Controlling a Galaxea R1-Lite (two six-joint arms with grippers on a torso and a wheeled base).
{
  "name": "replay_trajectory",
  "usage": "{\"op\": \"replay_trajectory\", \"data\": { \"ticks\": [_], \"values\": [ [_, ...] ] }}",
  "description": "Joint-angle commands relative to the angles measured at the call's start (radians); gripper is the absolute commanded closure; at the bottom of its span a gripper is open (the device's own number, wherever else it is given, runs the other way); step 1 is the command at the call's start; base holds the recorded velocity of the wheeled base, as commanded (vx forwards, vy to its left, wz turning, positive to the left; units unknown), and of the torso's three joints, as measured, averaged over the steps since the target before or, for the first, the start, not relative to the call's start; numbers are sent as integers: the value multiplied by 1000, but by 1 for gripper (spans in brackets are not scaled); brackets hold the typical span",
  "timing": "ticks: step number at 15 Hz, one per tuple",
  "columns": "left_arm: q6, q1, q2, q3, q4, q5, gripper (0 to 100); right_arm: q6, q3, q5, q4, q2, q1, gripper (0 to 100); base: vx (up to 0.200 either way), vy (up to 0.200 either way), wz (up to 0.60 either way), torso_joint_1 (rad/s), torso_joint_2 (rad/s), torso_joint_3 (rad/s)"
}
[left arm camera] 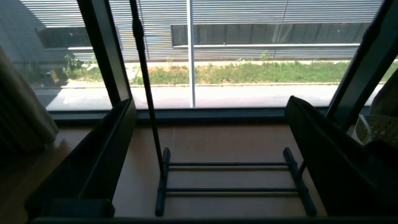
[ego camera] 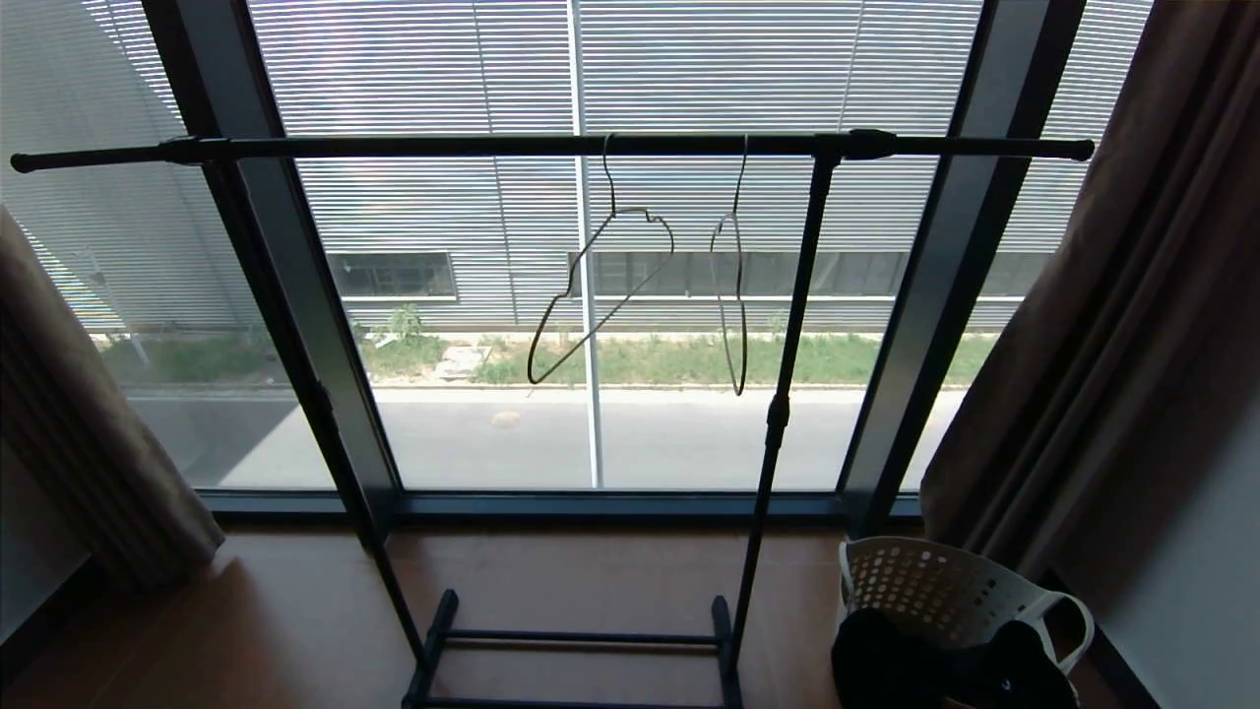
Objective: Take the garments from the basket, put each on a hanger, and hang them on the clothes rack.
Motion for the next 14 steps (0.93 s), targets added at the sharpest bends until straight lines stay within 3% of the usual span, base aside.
{"op": "replay_trajectory", "data": {
  "ticks": [1,11,14],
  "values": [
    [0,1,0,0,0,0,0,-1,0,0,-1,1,0,0,0,0,0,-173,530,349],
    [-2,0,0,0,0,0,0,-1,0,0,-1,1,0,0,0,0,0,-136,499,359],
    [-4,0,0,0,0,0,0,-2,0,0,-1,1,0,0,0,0,0,-45,242,185]
  ]
}}
